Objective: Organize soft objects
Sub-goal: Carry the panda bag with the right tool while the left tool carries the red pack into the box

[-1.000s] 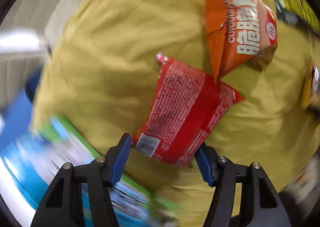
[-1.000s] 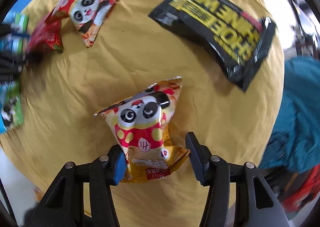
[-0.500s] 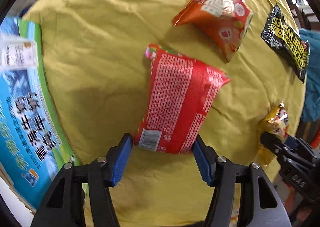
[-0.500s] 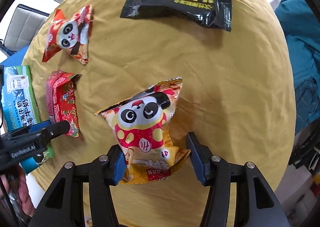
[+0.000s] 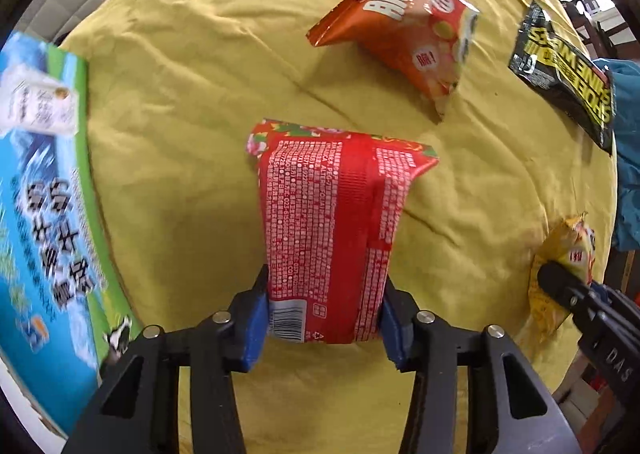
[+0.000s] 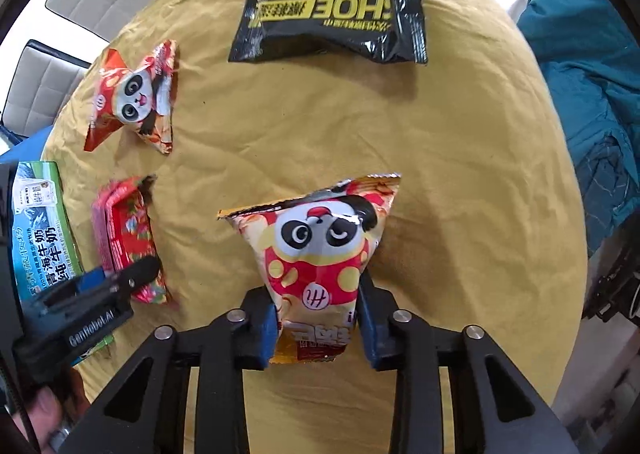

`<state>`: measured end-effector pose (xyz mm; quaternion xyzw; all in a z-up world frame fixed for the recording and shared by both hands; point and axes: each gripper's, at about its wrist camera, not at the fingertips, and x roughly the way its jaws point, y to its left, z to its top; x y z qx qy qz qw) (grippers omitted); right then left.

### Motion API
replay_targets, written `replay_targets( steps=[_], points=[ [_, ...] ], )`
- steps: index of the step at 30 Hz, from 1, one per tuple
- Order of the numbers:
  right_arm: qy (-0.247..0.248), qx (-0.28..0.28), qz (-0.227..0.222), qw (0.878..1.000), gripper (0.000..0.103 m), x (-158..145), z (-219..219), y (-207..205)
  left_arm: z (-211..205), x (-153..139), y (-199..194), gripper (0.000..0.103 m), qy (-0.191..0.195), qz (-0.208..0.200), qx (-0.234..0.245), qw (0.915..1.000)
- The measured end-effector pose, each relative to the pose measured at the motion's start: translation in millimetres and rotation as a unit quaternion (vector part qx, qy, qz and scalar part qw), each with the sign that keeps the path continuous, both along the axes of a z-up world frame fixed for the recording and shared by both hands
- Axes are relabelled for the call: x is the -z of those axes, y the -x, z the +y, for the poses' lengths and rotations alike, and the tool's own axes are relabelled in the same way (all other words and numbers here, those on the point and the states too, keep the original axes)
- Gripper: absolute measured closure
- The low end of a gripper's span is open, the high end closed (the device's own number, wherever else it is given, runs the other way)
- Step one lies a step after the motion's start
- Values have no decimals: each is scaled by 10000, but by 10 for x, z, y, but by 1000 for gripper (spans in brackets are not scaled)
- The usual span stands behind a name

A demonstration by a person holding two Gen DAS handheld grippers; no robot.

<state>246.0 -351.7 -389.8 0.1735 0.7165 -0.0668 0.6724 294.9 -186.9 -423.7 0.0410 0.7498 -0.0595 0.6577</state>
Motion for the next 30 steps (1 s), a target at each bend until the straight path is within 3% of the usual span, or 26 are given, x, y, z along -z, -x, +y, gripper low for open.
replay_targets(
  steps=[11,20,23,26,30],
  points=[
    [291,-293,-283,9987,71,-289,372,218,48,-326,438,60,151,-601,-122,9980],
    [314,-502,-798,9951,71,-971,696,457,292,-1082,748,60,406,-1378,-188,9895],
    [281,-572,-966,9933,71,-1210,801,434,290,-1493,509,60,521,-1553,-266,9861],
    [255,-658,-1159,9908,71,-1447,948,426,444,-1636,490,60,613,-1742,-342,9822],
    [179,-772,-1352,9876,71,-1674,1236,394,716,-2038,536,60,677,-1976,-408,9771]
  ],
)
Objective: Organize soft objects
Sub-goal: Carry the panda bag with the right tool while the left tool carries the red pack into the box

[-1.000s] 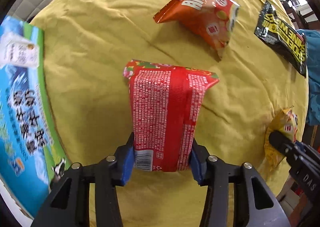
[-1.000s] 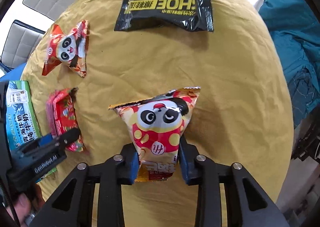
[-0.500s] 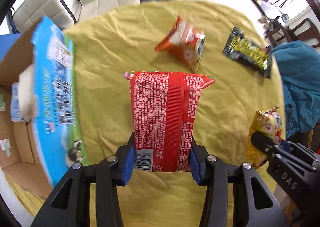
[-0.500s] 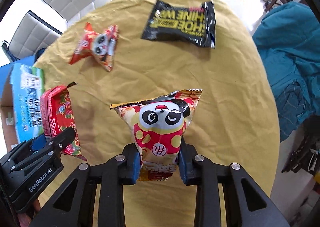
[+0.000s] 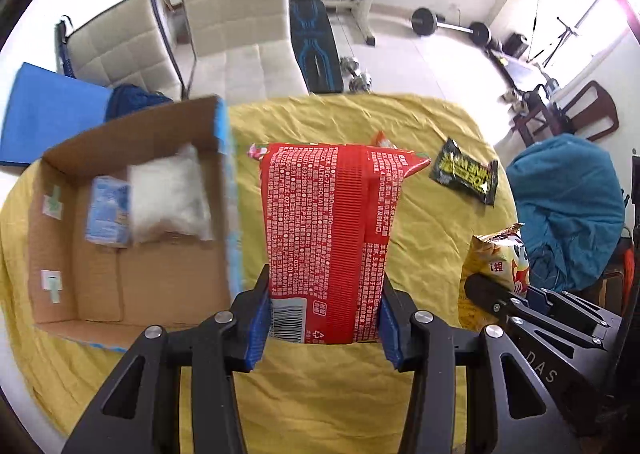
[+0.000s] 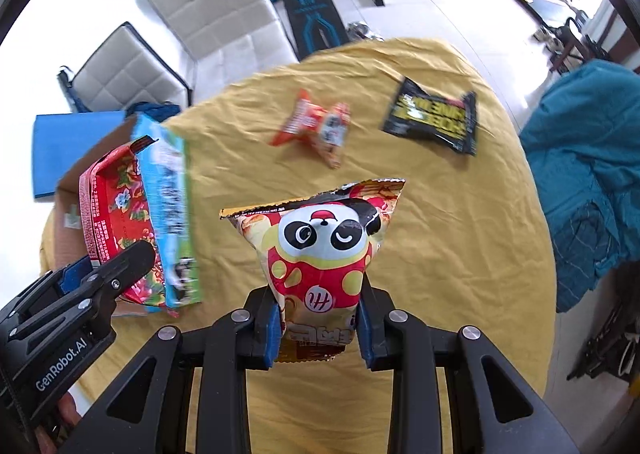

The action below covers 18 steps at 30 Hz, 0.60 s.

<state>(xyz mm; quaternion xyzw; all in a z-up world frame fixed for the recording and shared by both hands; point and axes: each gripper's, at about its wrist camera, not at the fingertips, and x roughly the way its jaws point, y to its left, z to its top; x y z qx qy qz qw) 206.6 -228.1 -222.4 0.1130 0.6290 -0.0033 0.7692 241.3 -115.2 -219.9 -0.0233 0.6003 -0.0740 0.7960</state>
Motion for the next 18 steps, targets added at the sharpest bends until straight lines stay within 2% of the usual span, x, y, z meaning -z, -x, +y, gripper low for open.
replay_targets(
  steps=[1,10,14,18],
  points=[
    [-2,-42,-38,10000,71,-46,74,3,109,-116,19,60,-1,-68,-22,10000],
    [-194,-517,-235,9982,71,-311,1031,-38,924,-400,148,60,147,-305,-380,9987],
    [-277,-782,-160,9964,71,-276,1519,-120,1358,-373,154,60,193,-228,-614,9977],
    [-363,-991,23,9944,71,-106,1991,-244,1829,-271,117,60,199,-85,-885,9958]
  ],
)
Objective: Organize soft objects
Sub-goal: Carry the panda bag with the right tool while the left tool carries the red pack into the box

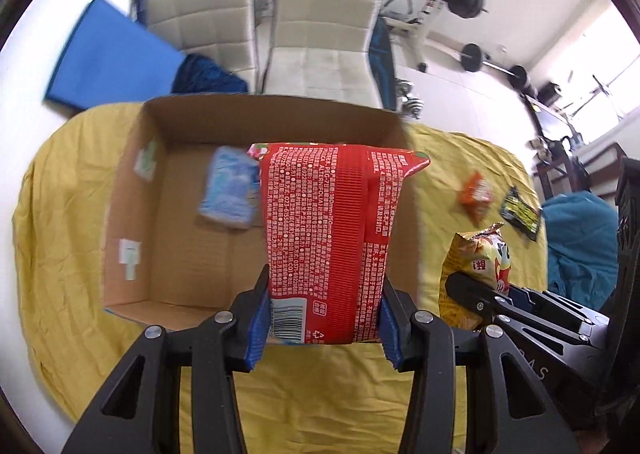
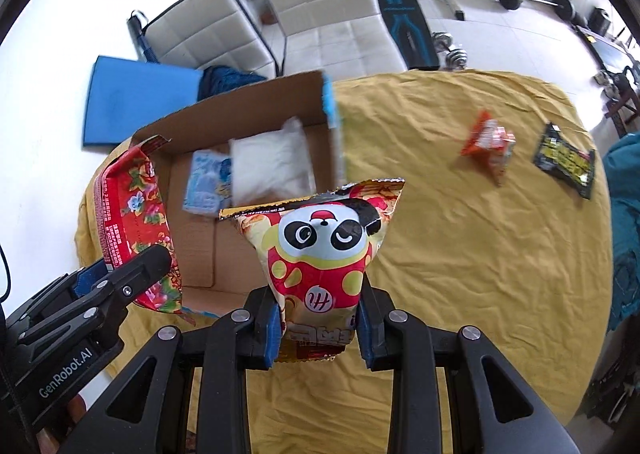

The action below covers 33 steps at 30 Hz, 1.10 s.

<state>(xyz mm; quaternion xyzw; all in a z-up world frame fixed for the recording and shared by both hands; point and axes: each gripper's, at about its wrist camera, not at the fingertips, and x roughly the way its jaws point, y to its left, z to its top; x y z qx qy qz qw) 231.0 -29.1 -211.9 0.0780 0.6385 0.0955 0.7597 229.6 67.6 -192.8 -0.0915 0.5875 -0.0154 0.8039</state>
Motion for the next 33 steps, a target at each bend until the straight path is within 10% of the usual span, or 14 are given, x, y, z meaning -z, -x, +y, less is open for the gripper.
replay_targets(
  steps=[12,21,33],
  points=[
    [450,-194,691,9964,71,901,737,-393,1215,771,-663,60,-773,818,-528,9922],
    [957,-245,1005,9900,71,1407,958,-603,1254,1530,-1219,60,-1833,1452,1,9723],
    [1114,-225,1547,9814,71,1913,1022,-677,1257,1800,-1304,60,-1290,1787,-10,9754]
  ],
)
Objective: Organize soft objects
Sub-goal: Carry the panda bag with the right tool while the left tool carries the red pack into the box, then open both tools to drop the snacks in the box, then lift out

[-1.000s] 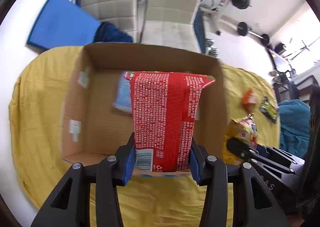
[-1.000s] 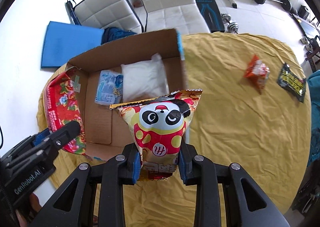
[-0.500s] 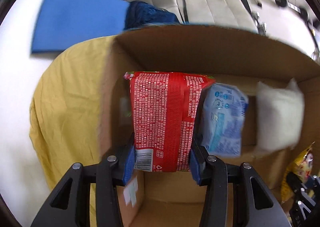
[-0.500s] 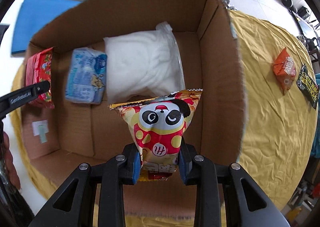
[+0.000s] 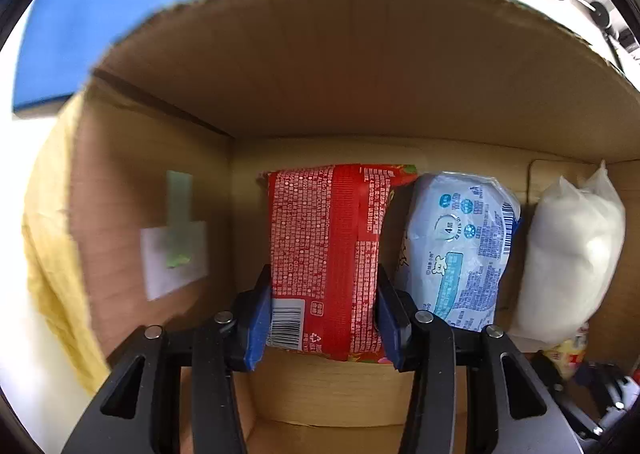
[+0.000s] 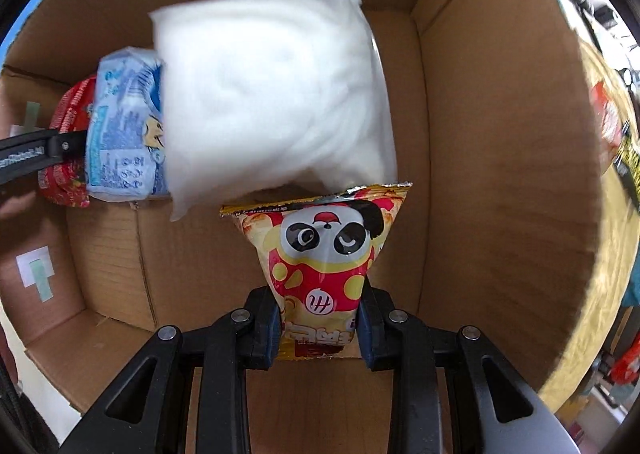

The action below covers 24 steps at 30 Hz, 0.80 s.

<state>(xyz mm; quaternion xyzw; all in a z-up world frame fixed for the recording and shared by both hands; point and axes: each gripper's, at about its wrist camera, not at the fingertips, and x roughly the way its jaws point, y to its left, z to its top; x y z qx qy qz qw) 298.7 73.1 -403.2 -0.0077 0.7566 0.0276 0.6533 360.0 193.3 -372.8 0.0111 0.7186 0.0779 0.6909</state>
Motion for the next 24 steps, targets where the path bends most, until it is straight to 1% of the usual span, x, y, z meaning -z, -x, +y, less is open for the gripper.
replay_targets(
  steps=[2,9,13,17,19,20,24],
  points=[
    [-22,15,0,10000,71,38,-20,-30,26,33,21,59,230,63,-80,9997],
    [-48,-60,138,9999,67,102,-30,-149,160,140,39,56,634,154,-171,9977],
    [19,-78,159,9998,65,159,-66,-117,348,164,14,56,792,235,-252,9963],
    [64,-115,105,9999,53,207,-56,-137,509,84,-44,53,793,177,-303,9962],
    [41,-119,101,9999,48,208,24,-98,514,20,-10,52,748,123,-288,9967],
    [50,-132,82,9999,45,202,87,-64,453,-35,21,52,717,101,-277,9970],
    [132,-257,-62,9996,37,89,177,-38,484,-153,73,52,624,-3,-234,9978]
  ],
)
